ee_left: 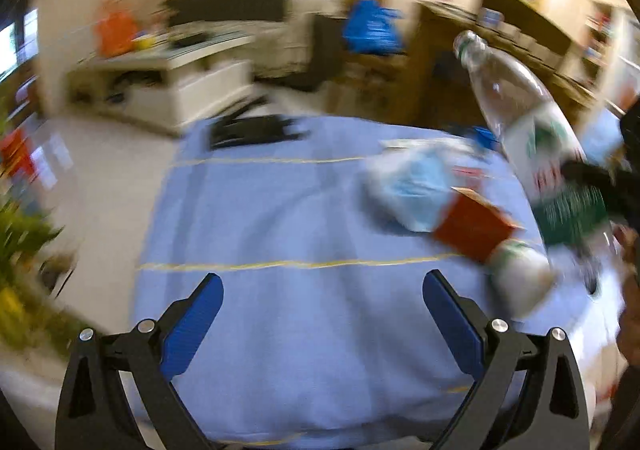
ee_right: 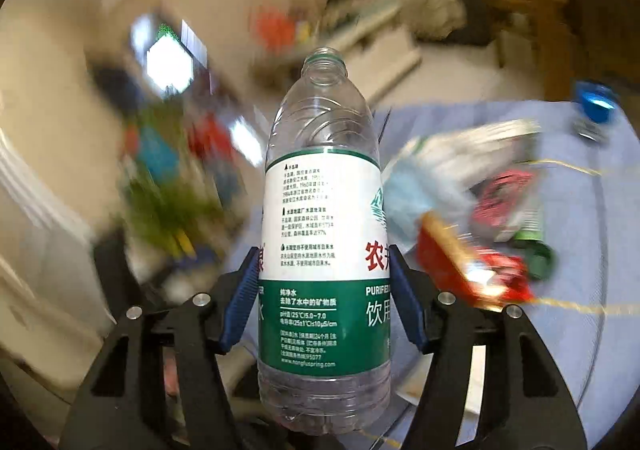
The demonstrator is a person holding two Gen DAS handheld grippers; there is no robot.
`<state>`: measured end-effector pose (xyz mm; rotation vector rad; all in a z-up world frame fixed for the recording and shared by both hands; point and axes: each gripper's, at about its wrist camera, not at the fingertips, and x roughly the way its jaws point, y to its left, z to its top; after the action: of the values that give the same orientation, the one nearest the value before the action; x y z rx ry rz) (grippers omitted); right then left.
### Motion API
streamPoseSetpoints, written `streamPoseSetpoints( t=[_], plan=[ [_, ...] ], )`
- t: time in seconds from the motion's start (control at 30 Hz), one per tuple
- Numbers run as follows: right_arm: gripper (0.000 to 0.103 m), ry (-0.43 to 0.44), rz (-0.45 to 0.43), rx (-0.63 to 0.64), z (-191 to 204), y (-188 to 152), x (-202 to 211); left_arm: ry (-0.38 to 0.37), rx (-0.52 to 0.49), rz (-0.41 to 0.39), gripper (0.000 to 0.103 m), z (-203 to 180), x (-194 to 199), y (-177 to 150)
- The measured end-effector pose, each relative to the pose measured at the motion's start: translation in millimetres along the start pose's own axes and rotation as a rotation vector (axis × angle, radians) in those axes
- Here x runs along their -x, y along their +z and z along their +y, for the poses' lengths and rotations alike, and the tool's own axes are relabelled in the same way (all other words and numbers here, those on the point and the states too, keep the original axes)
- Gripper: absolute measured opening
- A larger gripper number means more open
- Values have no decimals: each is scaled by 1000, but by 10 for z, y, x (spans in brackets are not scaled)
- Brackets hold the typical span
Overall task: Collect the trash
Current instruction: 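Lift the bottle toward the black bin with the right tool while the left tool grasps the white paper cup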
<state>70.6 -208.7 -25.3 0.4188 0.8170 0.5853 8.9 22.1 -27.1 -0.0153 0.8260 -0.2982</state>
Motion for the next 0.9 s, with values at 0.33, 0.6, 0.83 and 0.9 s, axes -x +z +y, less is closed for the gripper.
streamPoseSetpoints(
  t=[0.33, 0.6, 0.83, 0.9],
  plan=[
    [62, -127, -232, -243, -996, -480, 1068, -336, -195, 263, 95, -1497, -619, 170],
    [62, -134, -236, -234, -865, -584, 1014, -350, 7, 477, 80, -1676, -1265, 141],
    [62, -164, -254, -259, -965, -786, 1339, -344, 16, 538, 70, -1677, -1389, 98],
    [62, -205, -275, -264, -989, -807, 1456, -340, 13, 525, 69, -1649, -1315, 115]
  ],
)
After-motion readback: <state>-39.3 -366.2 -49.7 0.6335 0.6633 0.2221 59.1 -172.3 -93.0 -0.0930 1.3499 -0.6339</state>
